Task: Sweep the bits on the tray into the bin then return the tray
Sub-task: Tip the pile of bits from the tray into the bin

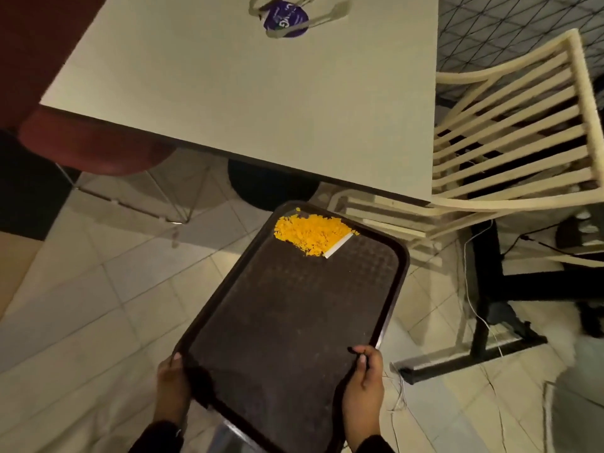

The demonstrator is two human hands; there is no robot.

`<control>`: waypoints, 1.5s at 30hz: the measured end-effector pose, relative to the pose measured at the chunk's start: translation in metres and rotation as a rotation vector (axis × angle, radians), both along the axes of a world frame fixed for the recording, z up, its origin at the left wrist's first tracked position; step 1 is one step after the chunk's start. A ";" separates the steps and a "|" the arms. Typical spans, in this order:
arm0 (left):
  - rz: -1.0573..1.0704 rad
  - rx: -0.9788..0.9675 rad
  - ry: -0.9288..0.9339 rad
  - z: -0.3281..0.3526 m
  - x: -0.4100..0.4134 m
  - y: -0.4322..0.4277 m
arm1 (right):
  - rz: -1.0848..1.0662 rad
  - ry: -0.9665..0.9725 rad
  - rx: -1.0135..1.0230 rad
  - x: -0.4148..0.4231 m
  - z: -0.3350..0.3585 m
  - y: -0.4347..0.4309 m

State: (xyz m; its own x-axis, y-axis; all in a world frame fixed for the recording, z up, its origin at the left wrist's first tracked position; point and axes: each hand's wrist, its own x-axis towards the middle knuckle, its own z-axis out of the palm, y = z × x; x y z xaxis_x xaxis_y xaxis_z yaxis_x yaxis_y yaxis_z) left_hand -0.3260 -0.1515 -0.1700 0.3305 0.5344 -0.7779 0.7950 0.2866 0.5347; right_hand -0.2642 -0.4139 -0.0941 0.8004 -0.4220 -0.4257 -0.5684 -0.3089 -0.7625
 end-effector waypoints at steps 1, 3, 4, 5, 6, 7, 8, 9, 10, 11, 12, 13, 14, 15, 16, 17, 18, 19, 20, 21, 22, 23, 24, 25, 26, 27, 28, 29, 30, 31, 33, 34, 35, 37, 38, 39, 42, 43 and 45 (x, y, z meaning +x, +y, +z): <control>0.011 -0.027 0.037 -0.037 -0.012 0.005 | -0.003 0.013 0.003 0.000 -0.010 0.001; 0.035 -0.078 0.105 -0.067 -0.017 0.003 | -0.006 0.042 0.015 0.002 -0.030 0.000; 0.038 -0.106 0.116 -0.067 -0.012 -0.003 | -0.003 0.055 0.013 0.003 -0.041 -0.001; 0.074 -0.129 0.108 -0.061 -0.002 -0.010 | 0.000 0.066 0.007 0.003 -0.054 -0.002; 0.087 -0.125 0.113 -0.063 0.006 -0.016 | 0.000 0.076 0.007 0.004 -0.066 -0.003; 0.091 -0.149 0.151 -0.068 0.009 -0.023 | -0.004 0.080 0.007 0.004 -0.077 -0.004; 0.087 -0.165 0.176 -0.085 0.008 -0.025 | -0.006 0.080 -0.002 0.006 -0.088 -0.006; 0.090 -0.170 0.177 -0.097 0.009 -0.028 | -0.001 0.079 -0.019 0.007 -0.100 -0.007; 0.085 -0.181 0.192 -0.112 0.008 -0.029 | 0.006 0.085 -0.035 0.008 -0.111 -0.009; 0.100 -0.189 0.209 -0.128 0.007 -0.030 | 0.010 0.099 -0.041 0.010 -0.122 -0.011; 0.089 -0.197 0.216 -0.139 0.005 -0.030 | 0.010 0.116 -0.048 0.010 -0.132 -0.012; 0.079 -0.190 0.217 -0.147 0.007 -0.032 | 0.013 0.128 -0.060 0.010 -0.141 -0.014; 0.074 -0.192 0.213 -0.150 0.009 -0.034 | 0.017 0.131 -0.070 0.010 -0.150 -0.016; 0.064 -0.208 0.217 -0.153 0.011 -0.037 | 0.018 0.133 -0.081 0.009 -0.158 -0.018; 0.046 -0.228 0.225 -0.160 0.012 -0.038 | 0.014 0.133 -0.096 0.008 -0.164 -0.021; 0.024 -0.247 0.237 -0.166 0.013 -0.040 | 0.009 0.135 -0.113 0.006 -0.169 -0.023; -0.003 -0.256 0.250 -0.171 0.014 -0.041 | 0.003 0.142 -0.127 0.003 -0.174 -0.026; -0.038 -0.248 0.257 -0.176 0.014 -0.043 | -0.003 0.151 -0.135 0.001 -0.179 -0.028; -0.059 -0.250 0.262 -0.181 0.014 -0.044 | -0.011 0.160 -0.143 -0.001 -0.183 -0.030; -0.073 -0.254 0.255 -0.182 0.016 -0.047 | -0.022 0.166 -0.148 -0.001 -0.187 -0.031; -0.082 -0.264 0.247 -0.182 0.019 -0.050 | -0.035 0.170 -0.147 -0.002 -0.190 -0.032; -0.093 -0.266 0.246 -0.186 0.021 -0.052 | -0.051 0.172 -0.145 -0.002 -0.192 -0.032; -0.093 -0.259 0.233 -0.187 0.023 -0.054 | -0.064 0.175 -0.141 -0.001 -0.195 -0.032; -0.096 -0.254 0.218 -0.188 0.025 -0.056 | -0.069 0.178 -0.137 0.001 -0.197 -0.032; -0.106 -0.263 0.202 -0.188 0.027 -0.057 | -0.066 0.182 -0.132 0.003 -0.198 -0.032; -0.135 -0.266 0.205 -0.190 0.030 -0.058 | -0.056 0.186 -0.128 0.006 -0.200 -0.032; -0.142 -0.272 0.204 -0.191 0.031 -0.057 | -0.046 0.192 -0.125 0.010 -0.201 -0.033; -0.155 -0.272 0.216 -0.192 0.032 -0.056 | -0.044 0.198 -0.124 0.013 -0.202 -0.033; -0.147 -0.288 0.236 -0.192 0.033 -0.055 | -0.047 0.202 -0.122 0.016 -0.203 -0.033; -0.140 -0.296 0.250 -0.190 0.036 -0.055 | -0.051 0.202 -0.119 0.018 -0.203 -0.033; -0.179 -0.275 0.256 -0.196 0.037 -0.052 | -0.045 0.205 -0.109 0.021 -0.202 -0.032; -0.205 -0.265 0.256 -0.196 0.039 -0.052 | -0.036 0.208 -0.105 0.022 -0.201 -0.032; -0.222 -0.261 0.256 -0.195 0.040 -0.052 | -0.029 0.207 -0.105 0.022 -0.200 -0.032; -0.203 -0.269 0.253 -0.192 0.043 -0.053 | -0.017 0.205 -0.106 0.025 -0.199 -0.033; -0.184 -0.273 0.261 -0.192 0.044 -0.054 | -0.003 0.211 -0.106 0.028 -0.199 -0.034; -0.168 -0.274 0.275 -0.193 0.045 -0.054 | 0.015 0.221 -0.107 0.031 -0.199 -0.034; -0.175 -0.279 0.323 -0.199 0.042 -0.053 | 0.043 0.240 -0.120 0.038 -0.200 -0.035; -0.194 -0.279 0.341 -0.203 0.040 -0.051 | 0.046 0.246 -0.120 0.040 -0.199 -0.035; -0.196 -0.286 0.336 -0.207 0.036 -0.049 | 0.050 0.250 -0.112 0.042 -0.196 -0.035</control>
